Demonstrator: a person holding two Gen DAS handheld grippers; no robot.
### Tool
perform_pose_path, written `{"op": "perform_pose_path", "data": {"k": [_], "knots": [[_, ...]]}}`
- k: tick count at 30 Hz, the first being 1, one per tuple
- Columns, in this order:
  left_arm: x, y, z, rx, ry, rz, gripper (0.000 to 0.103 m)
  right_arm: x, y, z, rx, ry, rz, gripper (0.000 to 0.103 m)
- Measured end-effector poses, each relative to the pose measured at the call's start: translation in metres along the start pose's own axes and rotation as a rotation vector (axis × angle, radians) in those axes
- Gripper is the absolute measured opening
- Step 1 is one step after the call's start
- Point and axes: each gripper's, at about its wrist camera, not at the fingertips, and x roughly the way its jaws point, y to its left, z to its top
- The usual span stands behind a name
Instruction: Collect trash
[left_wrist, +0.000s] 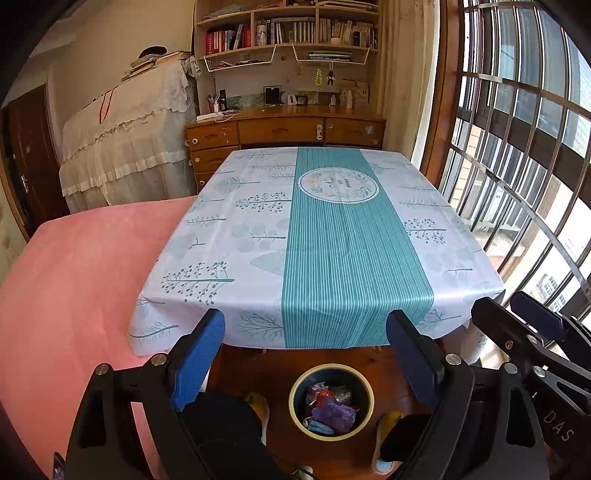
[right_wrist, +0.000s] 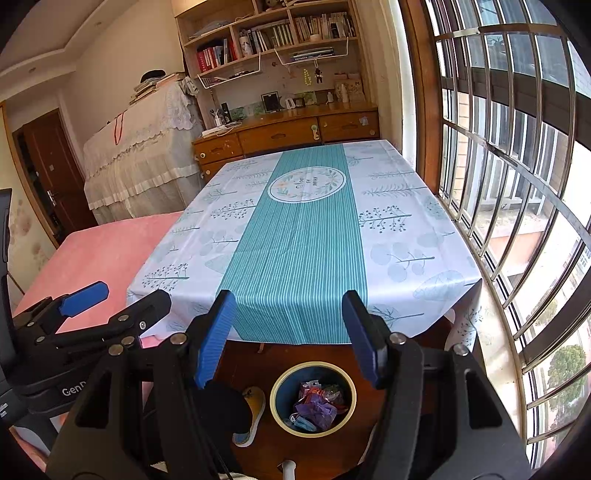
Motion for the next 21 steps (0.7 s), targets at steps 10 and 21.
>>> {"op": "perform_pose_path", "data": {"k": [10, 21], "knots": [[0.001, 0.006, 0.000, 0.008, 0.009, -0.005, 0.090, 0.001, 0.000, 0.000, 0.000, 0.001, 0.001, 0.057], [0.002, 0.011, 0.000, 0.012, 0.009, -0.009, 0.090, 0.001, -0.001, 0.000, -0.001, 0.000, 0.000, 0.057]]}}
